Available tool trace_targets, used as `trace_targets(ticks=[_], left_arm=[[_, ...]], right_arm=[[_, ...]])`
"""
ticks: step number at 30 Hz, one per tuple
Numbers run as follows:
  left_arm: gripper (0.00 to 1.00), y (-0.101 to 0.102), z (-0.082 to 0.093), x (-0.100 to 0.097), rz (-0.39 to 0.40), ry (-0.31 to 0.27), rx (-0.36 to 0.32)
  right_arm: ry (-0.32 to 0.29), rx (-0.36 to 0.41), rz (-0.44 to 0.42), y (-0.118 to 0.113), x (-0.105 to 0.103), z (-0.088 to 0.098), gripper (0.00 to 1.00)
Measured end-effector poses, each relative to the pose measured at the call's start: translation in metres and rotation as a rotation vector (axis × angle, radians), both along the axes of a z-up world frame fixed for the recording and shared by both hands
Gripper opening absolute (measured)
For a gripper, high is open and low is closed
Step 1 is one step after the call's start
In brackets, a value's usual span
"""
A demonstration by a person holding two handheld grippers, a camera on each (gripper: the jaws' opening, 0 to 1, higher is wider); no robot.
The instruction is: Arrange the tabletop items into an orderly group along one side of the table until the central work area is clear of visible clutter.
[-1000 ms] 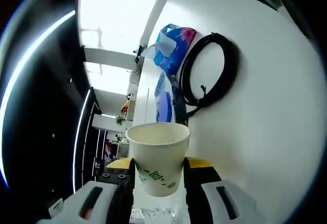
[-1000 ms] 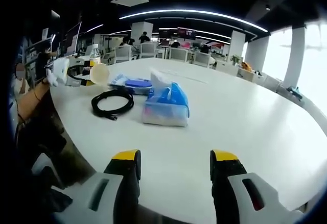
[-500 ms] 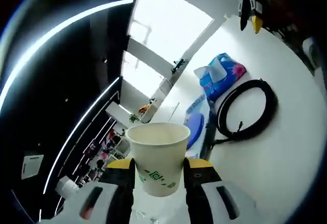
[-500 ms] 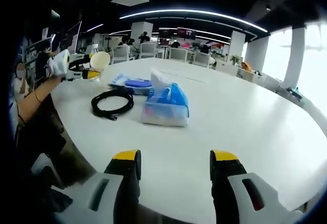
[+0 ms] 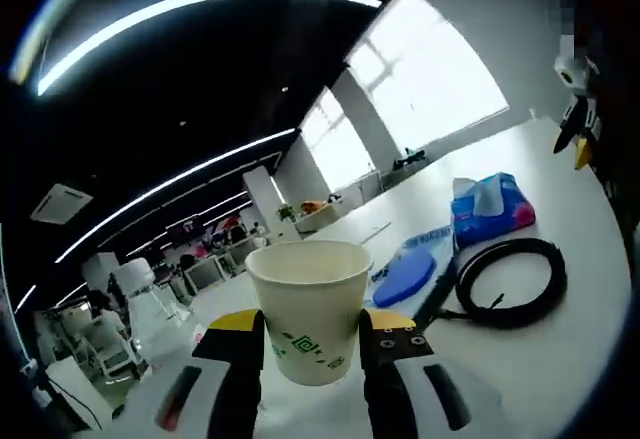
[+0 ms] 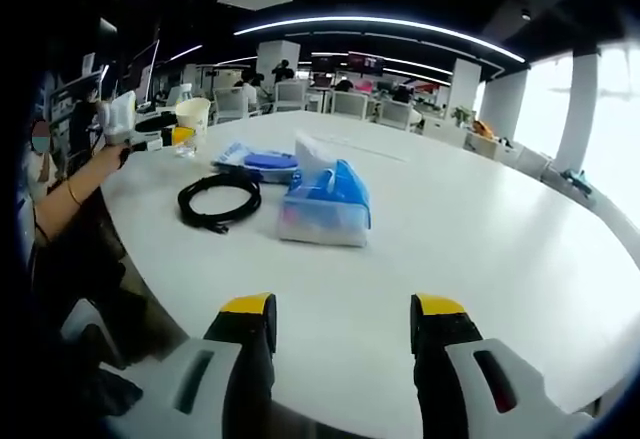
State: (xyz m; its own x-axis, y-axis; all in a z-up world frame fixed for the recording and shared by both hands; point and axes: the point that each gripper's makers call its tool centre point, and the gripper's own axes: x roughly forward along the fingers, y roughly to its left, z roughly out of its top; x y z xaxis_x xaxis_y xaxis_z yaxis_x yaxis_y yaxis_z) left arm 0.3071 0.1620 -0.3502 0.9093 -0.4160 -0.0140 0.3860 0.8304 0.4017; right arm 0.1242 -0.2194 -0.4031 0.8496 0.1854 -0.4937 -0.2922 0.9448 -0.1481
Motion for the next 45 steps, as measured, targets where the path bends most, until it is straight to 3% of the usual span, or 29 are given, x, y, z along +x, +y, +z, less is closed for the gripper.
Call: trace_targets(ticks=[2,4,13,16,24,28,31,42,45], left_arm=[[0.37,0.002,-0.001,0.002,0.013,0.014,-0.060],[0.37,0.001,0.004,0.003,-0.005,-0.014,-0.128],[0.37,0.011,-0.013,0.013,0.067,0.035,-0.102],[0.37,0.012,-0.014,0.014,0.066,0.033,-0.146],[0.37,0.015,-0.022,0.019,0.101,0.074,-0.138],[0.38,0.018,-0.023,0.024,0.120,0.103,-0.223],[0.38,0.019,-0.026,0.027,0.142,0.111,-0.195],[0.38,0.018,-0.035,0.030,0.143,0.150,-0.216],[0.38,0.019,-0.044,0.031,0.138,0.192,-0.240]], right_arm=[[0.001,0.000,0.000,0.000,0.000,0.000,0.52],[0.001,-0.001,0.003,0.001,0.000,0.000,0.52],[-0.003,0.011,-0.002,0.000,0.002,0.001,0.52],[-0.002,0.007,0.003,0.001,0.002,0.001,0.52],[-0.002,0.006,0.004,0.001,0.003,0.001,0.52],[0.002,0.008,0.007,0.001,0.003,-0.001,0.52],[0.001,0.010,0.006,0.000,0.003,-0.001,0.52],[0.006,0.010,-0.006,-0.005,0.001,-0.003,0.51],[0.007,0.010,-0.009,-0.006,0.001,-0.004,0.51]])
